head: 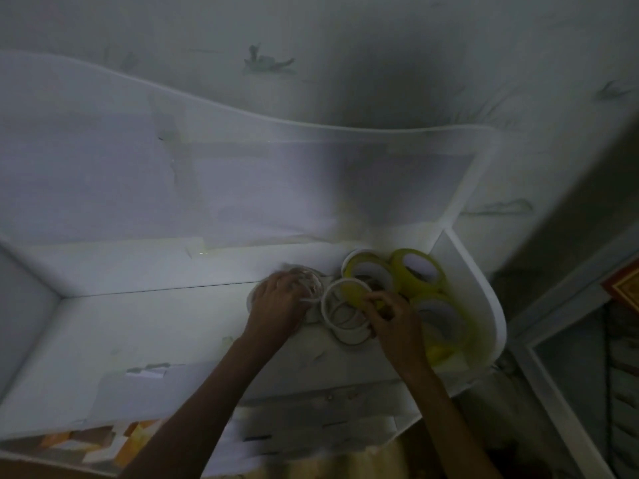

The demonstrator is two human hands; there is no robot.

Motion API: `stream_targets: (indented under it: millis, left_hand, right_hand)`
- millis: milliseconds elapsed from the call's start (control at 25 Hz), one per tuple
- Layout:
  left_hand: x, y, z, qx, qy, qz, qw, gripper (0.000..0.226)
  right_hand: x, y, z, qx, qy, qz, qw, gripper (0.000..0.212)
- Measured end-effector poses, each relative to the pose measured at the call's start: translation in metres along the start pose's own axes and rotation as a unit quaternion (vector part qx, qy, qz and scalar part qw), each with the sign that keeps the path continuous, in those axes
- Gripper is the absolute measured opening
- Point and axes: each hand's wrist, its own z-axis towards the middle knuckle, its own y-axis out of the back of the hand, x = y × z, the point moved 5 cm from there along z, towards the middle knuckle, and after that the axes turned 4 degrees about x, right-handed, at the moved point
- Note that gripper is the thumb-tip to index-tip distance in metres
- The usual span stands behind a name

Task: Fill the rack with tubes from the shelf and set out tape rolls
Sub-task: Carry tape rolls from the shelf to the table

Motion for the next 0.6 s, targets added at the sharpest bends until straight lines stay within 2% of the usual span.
stream_targets:
  millis: [160,320,400,600]
  left_hand:
    - [0.003,0.005,0.001,-0.010,-0.005,-0.050,0.999,0.043]
    - [-0.007,0.035,-0.016,-0.110,-0.048,-0.104,0.987,0.032]
    - [-0.003,0.047,-0.027,-0.142,-0.039,-0.112,0.983,0.032]
    - [0.025,0.066,-0.069,-0.178,0.011,-0.087,0.980,0.032]
  right_hand:
    - [0.003,0.001,-0.002,-0.001,0.007,-0.011,1.000,0.005]
    - [0.012,-0.001,-0.006,-0.001,-0.010,0.074,0.997,0.010]
    - [0.013,-0.004,-0.007,0.016,-0.022,0.118,0.993,0.011]
    - [0.017,-0.021,-0.005,0.088,-0.016,0.181,0.979,0.042]
